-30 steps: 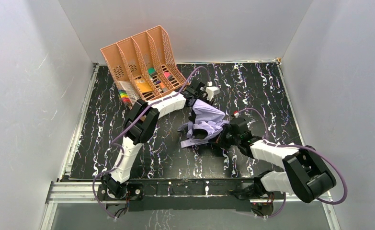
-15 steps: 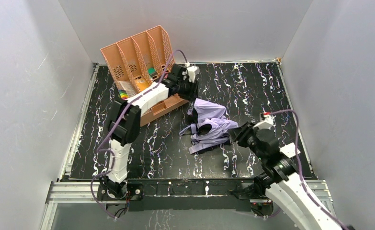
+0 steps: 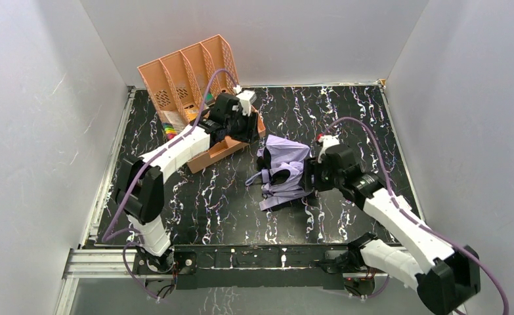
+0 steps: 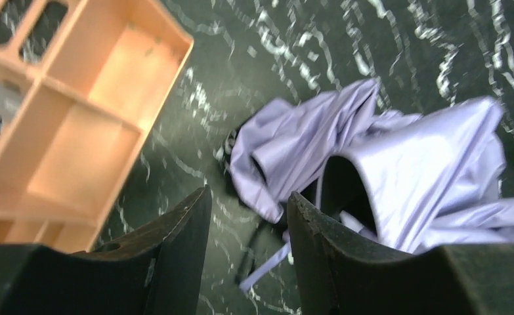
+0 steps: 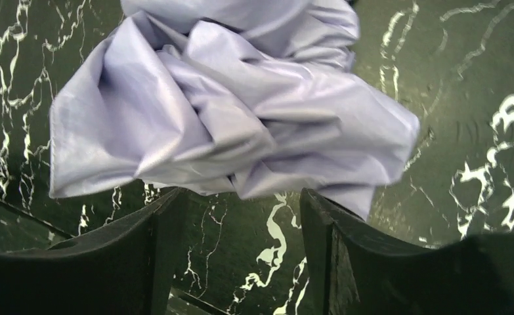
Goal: Put away the umbrella
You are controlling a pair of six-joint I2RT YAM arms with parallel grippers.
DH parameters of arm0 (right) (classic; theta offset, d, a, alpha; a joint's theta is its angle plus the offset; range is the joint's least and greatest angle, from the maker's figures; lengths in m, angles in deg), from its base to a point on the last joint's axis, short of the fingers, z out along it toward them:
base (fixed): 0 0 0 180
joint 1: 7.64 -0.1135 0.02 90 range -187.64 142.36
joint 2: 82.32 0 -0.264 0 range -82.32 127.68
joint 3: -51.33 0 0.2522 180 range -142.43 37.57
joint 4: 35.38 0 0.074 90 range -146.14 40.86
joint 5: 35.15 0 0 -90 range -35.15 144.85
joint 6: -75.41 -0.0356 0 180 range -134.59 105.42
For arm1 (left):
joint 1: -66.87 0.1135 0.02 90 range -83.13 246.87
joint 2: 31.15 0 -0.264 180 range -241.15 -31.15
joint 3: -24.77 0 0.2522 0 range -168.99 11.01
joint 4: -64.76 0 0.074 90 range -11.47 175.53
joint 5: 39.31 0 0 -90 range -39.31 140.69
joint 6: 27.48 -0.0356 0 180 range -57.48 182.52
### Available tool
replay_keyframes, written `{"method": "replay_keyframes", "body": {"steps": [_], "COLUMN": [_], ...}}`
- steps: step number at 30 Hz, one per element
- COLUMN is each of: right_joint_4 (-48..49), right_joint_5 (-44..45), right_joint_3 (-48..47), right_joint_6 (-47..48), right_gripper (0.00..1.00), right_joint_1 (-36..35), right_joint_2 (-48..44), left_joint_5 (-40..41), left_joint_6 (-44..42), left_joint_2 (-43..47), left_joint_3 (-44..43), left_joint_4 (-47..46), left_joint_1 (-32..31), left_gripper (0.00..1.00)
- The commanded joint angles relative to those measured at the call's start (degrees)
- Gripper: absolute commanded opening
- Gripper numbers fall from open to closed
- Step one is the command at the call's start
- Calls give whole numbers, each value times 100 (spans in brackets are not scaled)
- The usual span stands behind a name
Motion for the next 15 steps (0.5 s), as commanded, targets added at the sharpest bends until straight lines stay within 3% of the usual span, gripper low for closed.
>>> {"method": "replay_keyframes", "body": {"steps": [1, 5, 10, 11, 15], "right_joint_4": [131, 302, 220, 379, 537], "right_joint_5": [-715, -1168, -1425, -1575, -1810], "right_joint_3": [-671, -1139, -1698, -1945, -2237], "right_joint_6": [1446, 2209, 2957, 3098, 3111], "right_gripper": [76, 91, 92, 86, 62], "right_joint_1": [-9, -30, -63, -59, -62], "right_joint_2": [578, 1110, 2047, 2545, 3076], "left_joint_5": [421, 463, 460, 269, 140], "left_joint_6": [366, 541, 882, 1136, 1436], "left_joint_2": [881, 1471, 2117, 2347, 2599], "left_joint_3": [733, 1382, 2273, 2748, 3257], "left_joint_4": [-68, 11, -98, -216, -440], "left_joint_1": [2, 2, -1, -7, -38], "left_gripper": [47, 49, 51, 51, 51]}}
